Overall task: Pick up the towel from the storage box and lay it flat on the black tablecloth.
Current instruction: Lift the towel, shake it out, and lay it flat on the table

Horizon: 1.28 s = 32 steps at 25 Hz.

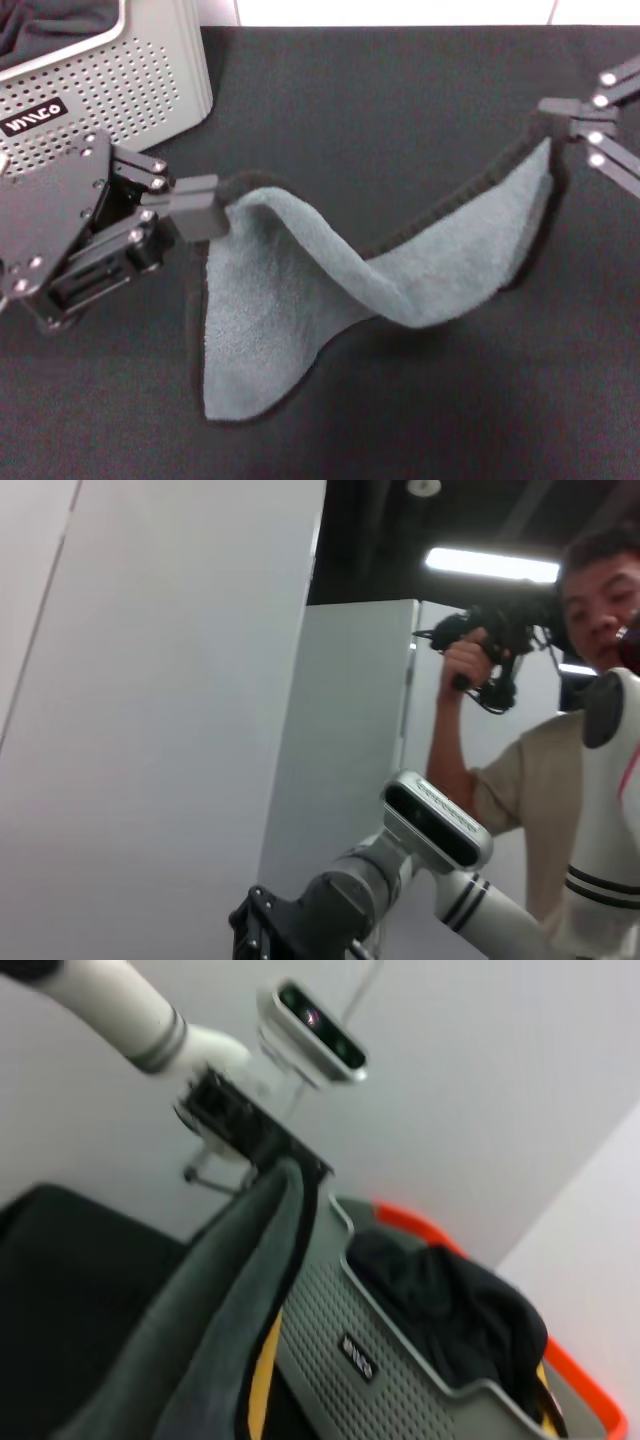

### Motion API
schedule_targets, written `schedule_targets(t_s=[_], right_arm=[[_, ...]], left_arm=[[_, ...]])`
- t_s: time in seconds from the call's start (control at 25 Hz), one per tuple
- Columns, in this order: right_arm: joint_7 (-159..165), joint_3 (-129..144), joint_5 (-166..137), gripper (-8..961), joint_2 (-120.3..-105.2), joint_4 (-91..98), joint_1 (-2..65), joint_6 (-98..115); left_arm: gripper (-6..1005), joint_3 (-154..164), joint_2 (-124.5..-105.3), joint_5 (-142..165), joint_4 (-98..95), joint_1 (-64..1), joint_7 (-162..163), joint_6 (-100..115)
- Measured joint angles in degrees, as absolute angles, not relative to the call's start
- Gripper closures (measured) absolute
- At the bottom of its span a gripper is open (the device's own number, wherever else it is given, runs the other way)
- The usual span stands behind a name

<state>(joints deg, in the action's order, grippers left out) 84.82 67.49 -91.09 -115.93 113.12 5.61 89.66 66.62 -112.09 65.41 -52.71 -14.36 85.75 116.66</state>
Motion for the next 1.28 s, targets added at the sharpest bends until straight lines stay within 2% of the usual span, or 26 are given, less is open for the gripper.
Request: schedule_targets(t_s=[0.48,0.96,1.08,1.28], right_arm=[[85.6,56.67,-79.1,951,-116.07,115.19,1.47,108.9],[80.91,55.9,-78.85,951,-116.19,104.31,-3.04,117.97],[77.06,55.98,-81.48,951,-116.15,98.7,-3.13,117.09],[72.47,59.02,-86.65,950,-115.97,93.69,-2.32,110.51]], left_arm=[[984,75.07,-112.89,62.45,-62.35,-9.16,85.41,116.72],[983,83.38,-113.73,62.76,-56.78,-4.2,76.14,116.71],[983,83.24,-114.12,63.5,-48.06,-7.21,71.81,116.56],[983,82.9,-114.25,64.34,-30.68,-17.33,64.36,116.32]])
